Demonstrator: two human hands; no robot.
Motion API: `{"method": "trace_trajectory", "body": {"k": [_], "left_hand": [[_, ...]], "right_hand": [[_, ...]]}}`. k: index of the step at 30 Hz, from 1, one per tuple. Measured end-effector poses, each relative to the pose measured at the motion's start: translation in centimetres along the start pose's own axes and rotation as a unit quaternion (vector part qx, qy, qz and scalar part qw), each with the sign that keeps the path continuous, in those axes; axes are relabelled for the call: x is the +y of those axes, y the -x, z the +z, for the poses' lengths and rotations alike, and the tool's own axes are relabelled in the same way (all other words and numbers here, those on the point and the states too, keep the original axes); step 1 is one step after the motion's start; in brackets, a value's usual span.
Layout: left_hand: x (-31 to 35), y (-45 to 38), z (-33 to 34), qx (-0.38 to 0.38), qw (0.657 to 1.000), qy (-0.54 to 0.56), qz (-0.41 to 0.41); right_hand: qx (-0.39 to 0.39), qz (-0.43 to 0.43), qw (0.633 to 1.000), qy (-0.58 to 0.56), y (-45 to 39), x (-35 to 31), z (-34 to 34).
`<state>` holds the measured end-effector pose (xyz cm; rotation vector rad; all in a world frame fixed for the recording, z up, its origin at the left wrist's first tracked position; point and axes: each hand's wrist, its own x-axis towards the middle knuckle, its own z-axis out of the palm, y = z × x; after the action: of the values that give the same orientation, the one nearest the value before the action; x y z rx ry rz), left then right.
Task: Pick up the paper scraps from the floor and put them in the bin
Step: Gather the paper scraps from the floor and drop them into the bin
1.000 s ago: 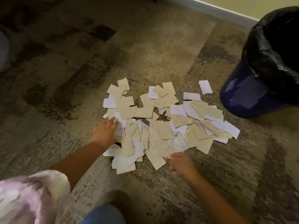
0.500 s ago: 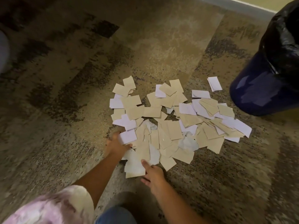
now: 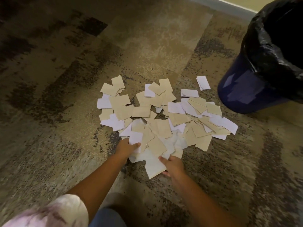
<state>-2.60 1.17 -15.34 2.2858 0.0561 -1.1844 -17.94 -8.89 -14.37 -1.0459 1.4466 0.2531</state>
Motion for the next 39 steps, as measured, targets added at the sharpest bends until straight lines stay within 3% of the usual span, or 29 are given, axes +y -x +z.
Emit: {"method": "trace_trajectory", "body": {"k": [2,7,12,16,19,23,28,34,39], "left_hand": [[0.0,0.6,0.7,-0.015,0.998,0.067,0.012],[-0.5,1.7,1.5,-0.042,0.994,0.100,0.009],[-0.2,3.1,1.2,-0.051,0.993,0.106,0.017],[0.4,4.3,1.5,-0.080,0.991,0.103,0.017],[1.0,5.1,2.0,-0.086,0.992,0.091,0.033],[1.8,6.1,2.4,-0.055,0.994,0.077,0.057],[3.2,7.3,1.5,-0.017,0.994,0.069,0.084],[5.5,7.6,-0.8,0.059,0.975,-0.106,0.184],[6.5,8.2,-1.7,0.124,0.950,-0.215,0.192]], "right_hand": [[-0.007,-0.010,1.000,-0.022,-0.2,-0.2,-1.3],[-0.064,0.009,0.993,-0.095,0.3,-1.1,-1.7],[-0.031,0.058,0.984,-0.166,1.3,-2.7,-0.3],[-0.002,0.011,0.988,-0.156,1.9,-3.7,-1.0],[-0.034,-0.008,0.988,-0.149,2.5,-4.1,-1.9],[-0.050,-0.108,0.989,-0.086,3.6,-3.7,-2.2],[0.034,-0.167,0.982,0.076,4.3,-3.8,-4.1],[0.150,-0.267,0.922,0.236,5.3,-4.6,-9.1],[0.214,-0.312,0.872,0.312,6.1,-6.0,-12.8]]}}
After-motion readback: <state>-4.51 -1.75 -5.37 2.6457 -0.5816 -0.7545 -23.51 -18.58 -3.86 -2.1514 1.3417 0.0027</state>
